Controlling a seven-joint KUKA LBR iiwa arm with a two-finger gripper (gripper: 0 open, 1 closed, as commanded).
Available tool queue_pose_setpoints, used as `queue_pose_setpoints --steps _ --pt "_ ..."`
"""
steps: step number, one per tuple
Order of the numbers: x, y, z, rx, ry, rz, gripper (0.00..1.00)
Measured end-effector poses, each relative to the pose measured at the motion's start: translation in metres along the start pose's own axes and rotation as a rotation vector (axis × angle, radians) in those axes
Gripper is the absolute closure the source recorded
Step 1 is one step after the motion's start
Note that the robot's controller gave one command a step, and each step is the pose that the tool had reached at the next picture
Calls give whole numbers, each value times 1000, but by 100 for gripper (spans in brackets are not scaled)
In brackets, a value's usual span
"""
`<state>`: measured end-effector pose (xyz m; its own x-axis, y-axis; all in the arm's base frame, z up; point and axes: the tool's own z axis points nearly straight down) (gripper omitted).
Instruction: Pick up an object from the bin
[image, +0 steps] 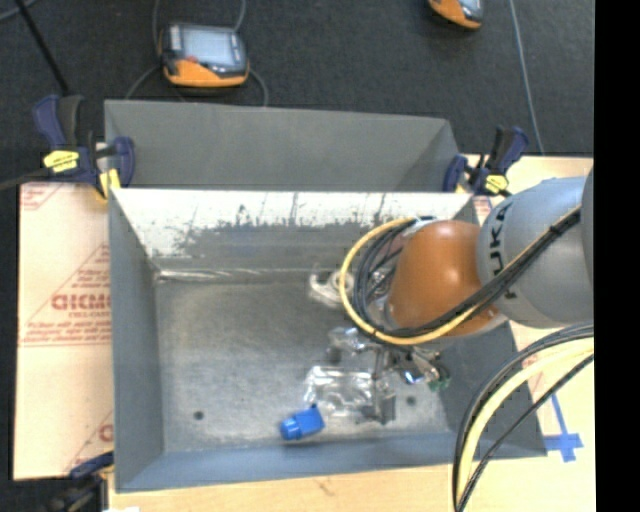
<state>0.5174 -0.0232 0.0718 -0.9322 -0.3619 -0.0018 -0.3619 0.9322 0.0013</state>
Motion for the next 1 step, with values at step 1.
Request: queue_pose_setpoints --steps 1 --pt "-2 -3 -2 7 -9 -1 100"
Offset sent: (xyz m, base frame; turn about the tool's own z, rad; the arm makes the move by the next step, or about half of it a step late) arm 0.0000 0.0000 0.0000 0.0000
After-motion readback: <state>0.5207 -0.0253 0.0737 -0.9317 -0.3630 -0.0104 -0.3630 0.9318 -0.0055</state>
